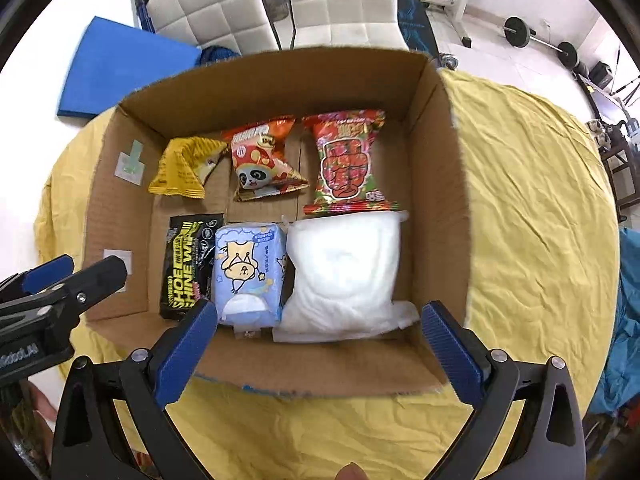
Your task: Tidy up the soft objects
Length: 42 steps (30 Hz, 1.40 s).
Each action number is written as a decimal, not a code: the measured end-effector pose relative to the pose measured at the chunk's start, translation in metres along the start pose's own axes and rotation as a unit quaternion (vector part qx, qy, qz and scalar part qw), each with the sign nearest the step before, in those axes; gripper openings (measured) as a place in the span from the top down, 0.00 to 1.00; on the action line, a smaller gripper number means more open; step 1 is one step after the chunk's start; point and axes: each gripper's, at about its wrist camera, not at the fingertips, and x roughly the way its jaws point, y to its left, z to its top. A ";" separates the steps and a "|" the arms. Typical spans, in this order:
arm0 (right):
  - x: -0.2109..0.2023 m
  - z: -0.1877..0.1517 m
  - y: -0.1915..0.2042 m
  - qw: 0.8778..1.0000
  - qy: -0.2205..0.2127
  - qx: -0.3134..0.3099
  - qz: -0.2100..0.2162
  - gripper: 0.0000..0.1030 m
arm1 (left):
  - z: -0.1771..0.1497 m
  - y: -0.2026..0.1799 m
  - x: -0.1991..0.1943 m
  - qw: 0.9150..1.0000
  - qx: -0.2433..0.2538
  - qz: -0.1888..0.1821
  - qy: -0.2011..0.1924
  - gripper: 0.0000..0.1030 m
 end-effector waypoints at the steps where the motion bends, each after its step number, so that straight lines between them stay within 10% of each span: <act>1: -0.006 -0.002 -0.001 1.000 -0.004 0.002 0.004 0.00 | -0.002 -0.003 -0.007 1.000 0.004 0.003 -0.005 0.04; 19: -0.206 -0.079 -0.026 0.990 -0.138 0.006 0.025 0.00 | -0.062 -0.039 -0.178 0.990 0.033 0.020 -0.135 0.04; 42: -0.307 -0.125 -0.023 0.976 -0.216 -0.006 0.004 0.00 | -0.097 -0.047 -0.233 0.985 0.020 0.019 -0.169 0.04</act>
